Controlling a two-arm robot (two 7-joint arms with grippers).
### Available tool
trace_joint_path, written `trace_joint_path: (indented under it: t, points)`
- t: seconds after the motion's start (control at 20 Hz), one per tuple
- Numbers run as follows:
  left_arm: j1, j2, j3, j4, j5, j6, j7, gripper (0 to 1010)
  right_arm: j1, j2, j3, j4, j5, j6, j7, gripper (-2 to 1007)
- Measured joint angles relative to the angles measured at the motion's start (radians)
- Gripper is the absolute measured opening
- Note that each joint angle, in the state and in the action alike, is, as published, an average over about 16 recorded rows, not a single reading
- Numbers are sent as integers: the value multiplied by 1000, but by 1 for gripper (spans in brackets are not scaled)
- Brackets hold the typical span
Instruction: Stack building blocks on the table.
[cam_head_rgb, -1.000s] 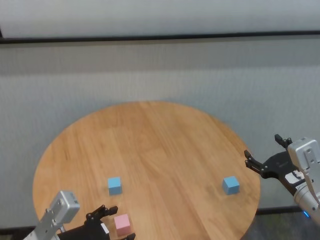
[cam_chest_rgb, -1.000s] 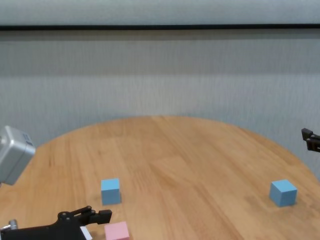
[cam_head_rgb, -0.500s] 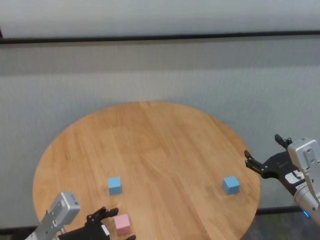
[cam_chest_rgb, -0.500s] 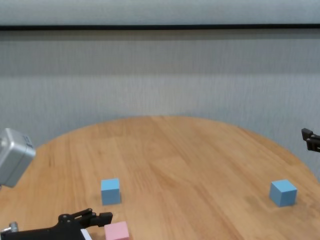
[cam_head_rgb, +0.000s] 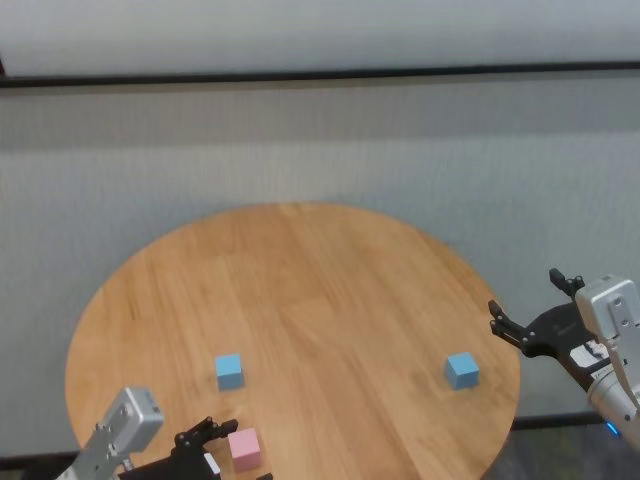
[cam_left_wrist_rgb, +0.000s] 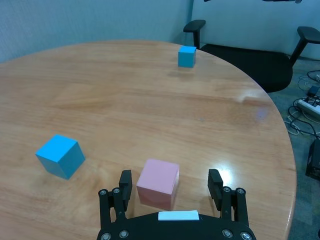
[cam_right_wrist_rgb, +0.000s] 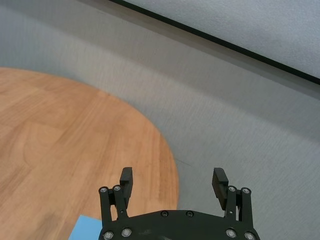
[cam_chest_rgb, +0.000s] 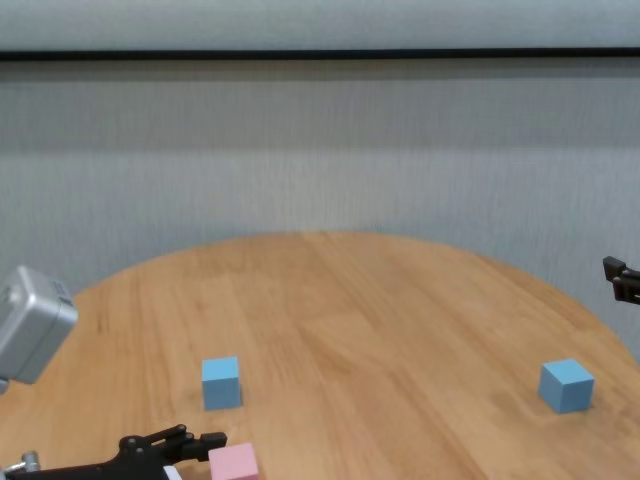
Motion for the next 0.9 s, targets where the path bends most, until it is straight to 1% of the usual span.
trace_joint_path:
  t: [0.25,0.45,0.7,0.9]
  points:
    - [-1,-3,1,4,3,-1,2,991,0,0,0,0,0,0,0,1001]
    - [-3,-5,4,7,8,-2,4,960,0,0,0,0,0,0,0,1001]
    - [-5,-6,7,10,15,-4,6,881,0,0,0,0,0,0,0,1001]
    - [-7,-6,9,12,20,-4,7,784,0,0,0,0,0,0,0,1001]
